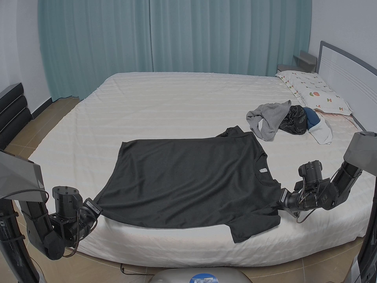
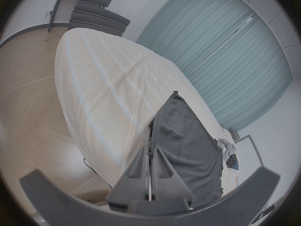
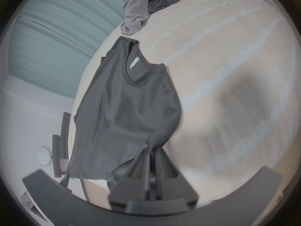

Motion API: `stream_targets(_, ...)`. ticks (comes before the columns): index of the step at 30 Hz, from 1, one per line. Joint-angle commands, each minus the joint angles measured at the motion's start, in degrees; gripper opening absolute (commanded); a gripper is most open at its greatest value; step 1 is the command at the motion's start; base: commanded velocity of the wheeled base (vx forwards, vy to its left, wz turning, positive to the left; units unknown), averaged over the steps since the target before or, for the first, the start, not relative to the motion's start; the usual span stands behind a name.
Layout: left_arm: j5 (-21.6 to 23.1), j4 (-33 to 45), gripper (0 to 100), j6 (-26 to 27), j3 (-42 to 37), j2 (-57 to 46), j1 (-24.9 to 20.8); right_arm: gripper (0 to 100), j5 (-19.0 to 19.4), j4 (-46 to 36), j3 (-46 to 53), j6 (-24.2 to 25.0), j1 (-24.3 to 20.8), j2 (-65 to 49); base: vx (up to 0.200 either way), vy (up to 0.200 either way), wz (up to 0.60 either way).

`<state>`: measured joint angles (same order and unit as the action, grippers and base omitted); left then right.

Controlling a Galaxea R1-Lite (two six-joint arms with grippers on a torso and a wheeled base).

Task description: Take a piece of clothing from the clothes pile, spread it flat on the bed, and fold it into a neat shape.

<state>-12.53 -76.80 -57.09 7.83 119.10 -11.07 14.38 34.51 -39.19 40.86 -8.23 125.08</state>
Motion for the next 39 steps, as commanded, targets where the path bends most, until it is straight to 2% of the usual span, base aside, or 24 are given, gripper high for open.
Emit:
stream_targets(1,-0.1,0.0,0,0.0,0.2,0.0,0.1,0,0.0,-0.1,-2.6,0.3,1.0,1.3,0.0,0.0,0.0)
stream_targets(5,-0.5,-0.4,0,0.0,0.6,0.0,0.3,0,0.0,-0.1,-4.3,0.6,1.3,1.2,0.0,0.0,0.0)
stream_targets(12,-2.4,-4.1,0,-0.3,1.1,0.3,1.0,0,-0.3,-0.2,-11.0,4.8,1.3,1.7,0.0,0.0,0.0)
stream_targets(18,-4.5,-5.3,0,-0.5,2.5,0.8,1.3,0,-0.6,-0.9,-16.0,4.8,1.0,3.5,0.0,0.0,0.0)
stream_targets(24,-4.7,-5.3,0,-0.6,3.3,2.6,1.3,0,-0.8,-2.3,-21.3,4.8,0.6,7.6,0.0,0.0,0.0)
stream_targets(30,-4.7,-5.3,0,-0.6,3.6,3.6,1.3,0,-3.8,-2.1,-27.3,4.7,0.5,12.1,0.0,0.0,0.0)
stream_targets(34,-4.7,-5.3,0,-0.7,3.8,4.0,1.3,0,-4.4,-2.1,-29.8,4.7,0.1,14.4,0.0,0.0,0.0)
stream_targets(35,-4.7,-5.3,0,-0.7,3.8,4.1,1.3,100,-4.4,-1.9,-30.0,4.6,0.0,14.8,0.0,0.0,0.0)
stream_targets(39,-4.7,-5.3,0,-0.7,3.8,4.6,1.3,100,-4.2,-1.7,-30.4,4.6,-0.5,15.5,0.0,0.0,0.0)
